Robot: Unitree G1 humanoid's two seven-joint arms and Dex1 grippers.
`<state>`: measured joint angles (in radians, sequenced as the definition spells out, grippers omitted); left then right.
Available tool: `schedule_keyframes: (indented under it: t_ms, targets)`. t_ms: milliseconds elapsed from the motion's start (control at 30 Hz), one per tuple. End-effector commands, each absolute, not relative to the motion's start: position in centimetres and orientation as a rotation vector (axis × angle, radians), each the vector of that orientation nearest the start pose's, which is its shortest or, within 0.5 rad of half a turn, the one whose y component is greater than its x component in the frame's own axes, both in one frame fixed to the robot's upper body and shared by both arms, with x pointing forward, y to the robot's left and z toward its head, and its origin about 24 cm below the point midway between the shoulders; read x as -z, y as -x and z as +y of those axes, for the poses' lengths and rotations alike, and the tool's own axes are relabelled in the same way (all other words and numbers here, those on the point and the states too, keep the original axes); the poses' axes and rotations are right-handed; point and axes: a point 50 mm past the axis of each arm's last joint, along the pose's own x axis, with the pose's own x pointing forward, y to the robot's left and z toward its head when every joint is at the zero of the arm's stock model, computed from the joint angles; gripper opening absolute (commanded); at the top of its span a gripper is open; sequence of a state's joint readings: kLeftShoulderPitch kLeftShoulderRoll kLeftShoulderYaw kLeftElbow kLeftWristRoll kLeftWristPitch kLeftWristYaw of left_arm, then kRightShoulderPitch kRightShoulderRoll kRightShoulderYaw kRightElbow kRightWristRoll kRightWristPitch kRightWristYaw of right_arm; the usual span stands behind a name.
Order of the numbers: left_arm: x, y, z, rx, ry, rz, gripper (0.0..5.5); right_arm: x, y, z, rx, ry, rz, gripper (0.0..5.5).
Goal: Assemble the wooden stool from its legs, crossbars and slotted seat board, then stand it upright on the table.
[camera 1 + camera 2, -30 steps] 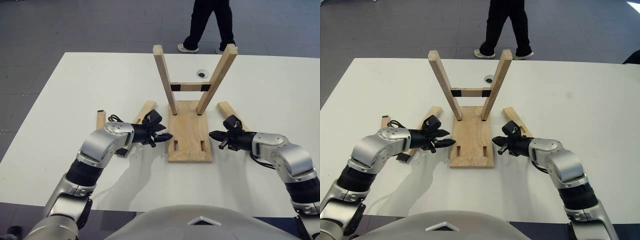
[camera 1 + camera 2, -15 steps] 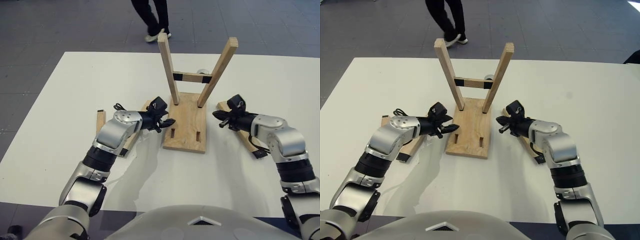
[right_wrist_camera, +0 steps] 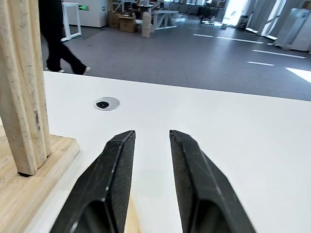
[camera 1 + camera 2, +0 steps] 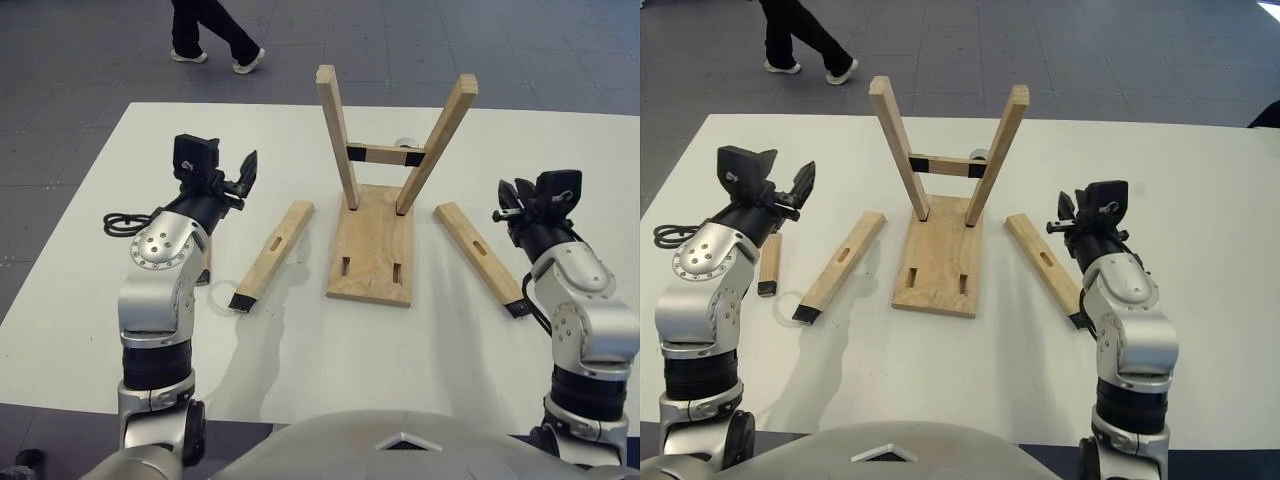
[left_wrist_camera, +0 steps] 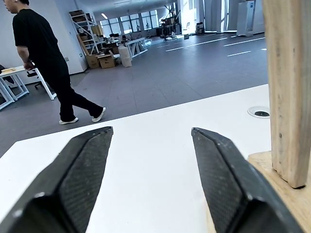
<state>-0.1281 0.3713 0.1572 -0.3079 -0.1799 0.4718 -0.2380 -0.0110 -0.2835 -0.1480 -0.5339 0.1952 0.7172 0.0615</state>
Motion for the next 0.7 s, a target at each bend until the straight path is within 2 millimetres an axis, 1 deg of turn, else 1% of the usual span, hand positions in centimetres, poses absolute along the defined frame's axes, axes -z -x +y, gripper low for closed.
schedule_keyframes:
  t_ms: [33,100,133,200,267,333,400,533,700]
  targets:
    - [-9.3,-24.9,24.7,0.041,-0.228,0.106,2.27,-11.3,-23.2,-19.9,0.001,0.129,0.13,2.03]
    - [-8.0,-22.9,25.8,-0.023,-0.244,0.176,1.92,-11.2,-23.3,-20.0,-0.027,0.174,0.148,2.42]
    - [-7.5,-22.1,26.1,-0.048,-0.237,0.199,1.71,-11.2,-23.3,-20.1,-0.03,0.185,0.153,2.65]
    - [-6.5,-20.9,25.8,-0.064,-0.198,0.239,1.62,-11.2,-23.3,-20.4,-0.031,0.195,0.159,2.69]
    - [-5.4,-20.1,25.7,-0.085,-0.165,0.268,1.62,-11.1,-23.4,-20.1,-0.068,0.26,0.165,2.69]
    - [-4.5,-19.1,26.1,-0.115,-0.146,0.308,1.62,-11.2,-23.6,-19.6,-0.105,0.28,0.16,2.69]
    - [-3.8,-18.6,26.3,-0.118,-0.141,0.341,1.62,-11.2,-23.7,-19.6,-0.12,0.28,0.162,2.69]
    - [-3.1,-18.0,26.9,-0.147,-0.156,0.37,1.62,-11.0,-23.8,-19.3,-0.143,0.279,0.171,2.69]
    - [-1.8,-17.5,26.7,-0.136,-0.151,0.46,1.62,-11.0,-23.9,-19.2,-0.157,0.277,0.175,2.69]
